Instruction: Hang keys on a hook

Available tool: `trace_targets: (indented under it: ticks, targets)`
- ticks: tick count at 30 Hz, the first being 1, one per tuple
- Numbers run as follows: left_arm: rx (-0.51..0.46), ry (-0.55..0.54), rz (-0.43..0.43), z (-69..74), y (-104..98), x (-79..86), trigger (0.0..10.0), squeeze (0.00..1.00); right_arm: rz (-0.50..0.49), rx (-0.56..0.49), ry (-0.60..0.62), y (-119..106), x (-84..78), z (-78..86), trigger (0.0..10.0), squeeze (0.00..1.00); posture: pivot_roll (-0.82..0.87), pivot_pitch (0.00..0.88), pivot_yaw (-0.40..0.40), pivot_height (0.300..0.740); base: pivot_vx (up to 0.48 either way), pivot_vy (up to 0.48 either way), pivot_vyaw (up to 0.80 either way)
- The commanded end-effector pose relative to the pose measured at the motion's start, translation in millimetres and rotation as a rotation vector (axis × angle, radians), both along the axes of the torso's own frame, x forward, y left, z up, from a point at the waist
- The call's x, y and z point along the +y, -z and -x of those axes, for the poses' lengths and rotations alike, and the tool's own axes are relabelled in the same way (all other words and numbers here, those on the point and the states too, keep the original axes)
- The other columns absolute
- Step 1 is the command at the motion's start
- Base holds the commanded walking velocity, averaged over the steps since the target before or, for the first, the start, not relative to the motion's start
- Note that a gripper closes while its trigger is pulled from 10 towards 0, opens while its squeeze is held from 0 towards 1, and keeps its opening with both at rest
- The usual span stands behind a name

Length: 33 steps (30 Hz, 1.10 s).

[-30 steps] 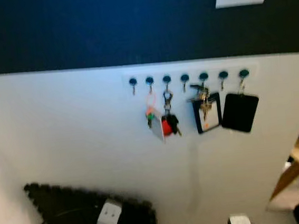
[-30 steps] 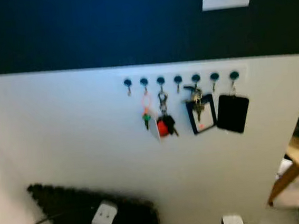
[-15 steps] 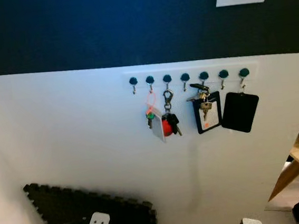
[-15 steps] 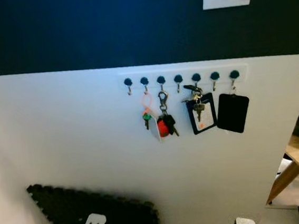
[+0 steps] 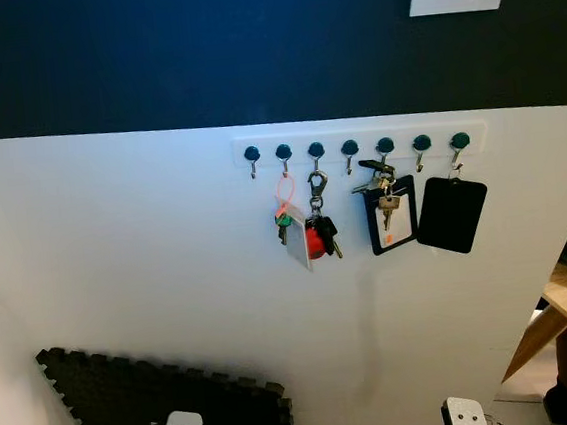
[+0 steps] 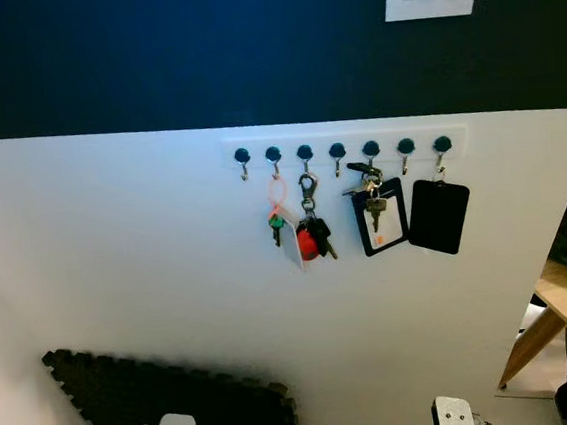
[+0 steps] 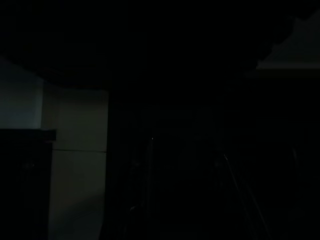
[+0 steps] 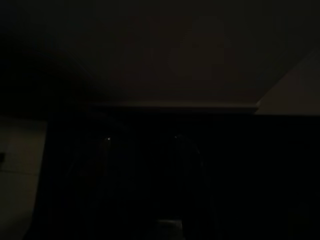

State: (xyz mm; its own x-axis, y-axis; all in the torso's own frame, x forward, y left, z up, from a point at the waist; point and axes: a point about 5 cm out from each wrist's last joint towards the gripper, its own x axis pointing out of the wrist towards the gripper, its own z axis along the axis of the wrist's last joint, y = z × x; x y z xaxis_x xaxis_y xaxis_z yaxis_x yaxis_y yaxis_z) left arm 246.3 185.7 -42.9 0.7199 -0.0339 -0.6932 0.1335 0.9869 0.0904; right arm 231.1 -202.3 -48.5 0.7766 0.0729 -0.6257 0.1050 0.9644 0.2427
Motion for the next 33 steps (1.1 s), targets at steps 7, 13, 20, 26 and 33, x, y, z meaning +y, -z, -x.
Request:
trace_targets:
  ticks: [7,13,20,26,33]
  targets:
    - [0.048,-0.015,0.005,7.2,8,-6.6,10.0,0.00,-0.139,0.073,-0.039,18,21.7,25.3,10.0,0.00,0.03,0.070,0.015,0.740,0.000,0.000,0.00]
    - [0.049,-0.018,0.000,10.8,10,-9.0,10.0,0.00,-0.129,0.078,-0.068,18,17.6,26.6,10.0,0.00,0.01,0.076,0.019,0.740,0.000,0.000,0.00]
    - [0.006,-0.040,0.034,8.4,8,-8.2,10.0,0.00,-0.039,0.164,-0.099,29,17.8,43.1,10.0,0.00,0.04,0.031,0.015,0.740,0.000,0.000,0.00]
    - [0.060,0.029,-0.004,33.9,23,-12.0,10.0,0.00,0.052,0.211,-0.068,35,11.3,53.9,10.0,0.00,0.05,0.000,0.012,0.740,0.000,0.000,0.00]
    - [0.093,-0.020,0.004,43.6,28,-3.8,10.0,0.00,0.081,0.202,-0.080,36,12.2,58.6,10.0,0.00,0.04,0.000,0.018,0.740,0.000,0.000,0.00]
